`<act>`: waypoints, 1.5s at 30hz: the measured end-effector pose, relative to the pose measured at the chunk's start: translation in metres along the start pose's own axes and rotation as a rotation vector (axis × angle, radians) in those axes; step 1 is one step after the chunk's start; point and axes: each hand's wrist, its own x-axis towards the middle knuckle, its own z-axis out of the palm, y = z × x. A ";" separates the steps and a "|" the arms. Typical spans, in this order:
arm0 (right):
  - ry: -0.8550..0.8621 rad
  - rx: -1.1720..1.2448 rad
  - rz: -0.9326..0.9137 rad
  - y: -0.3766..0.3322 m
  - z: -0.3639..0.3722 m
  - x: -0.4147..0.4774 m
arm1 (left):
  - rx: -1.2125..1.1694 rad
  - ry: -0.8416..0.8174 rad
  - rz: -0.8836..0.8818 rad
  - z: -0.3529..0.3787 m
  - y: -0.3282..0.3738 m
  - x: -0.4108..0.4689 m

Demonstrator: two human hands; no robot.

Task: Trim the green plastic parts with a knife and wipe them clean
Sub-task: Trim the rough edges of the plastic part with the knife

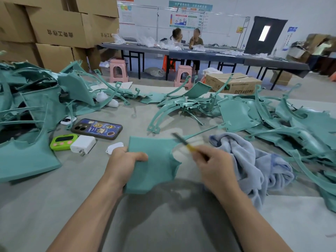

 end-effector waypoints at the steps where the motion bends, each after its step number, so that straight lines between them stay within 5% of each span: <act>1: -0.038 -0.057 -0.043 -0.001 0.006 -0.003 | -0.013 -0.007 -0.004 0.000 0.001 -0.001; 4: 0.170 -0.230 0.112 0.012 0.000 0.011 | -0.037 -0.004 -0.024 -0.002 0.001 -0.002; 7: 0.320 -0.118 0.178 0.022 -0.020 0.013 | -0.036 0.011 -0.051 0.000 0.000 -0.003; 13: 0.029 0.037 0.024 -0.012 0.000 -0.009 | -0.068 0.190 -0.092 0.010 -0.008 0.006; 22: -0.328 0.197 -0.107 -0.050 0.009 -0.036 | -0.439 0.220 -0.260 0.014 0.001 0.000; 28: 0.056 -0.090 0.070 -0.031 0.003 -0.014 | -0.473 0.153 -0.294 0.017 0.004 -0.006; 34: -0.344 0.055 -0.190 -0.041 0.009 -0.033 | -0.472 0.155 -0.299 0.016 0.002 -0.001; 39: -0.018 -0.118 0.132 -0.031 0.008 -0.012 | -0.534 0.147 -0.315 0.010 0.001 0.000; 45: -0.344 0.864 0.489 -0.039 0.010 -0.018 | -0.536 0.131 -0.124 0.018 -0.005 0.006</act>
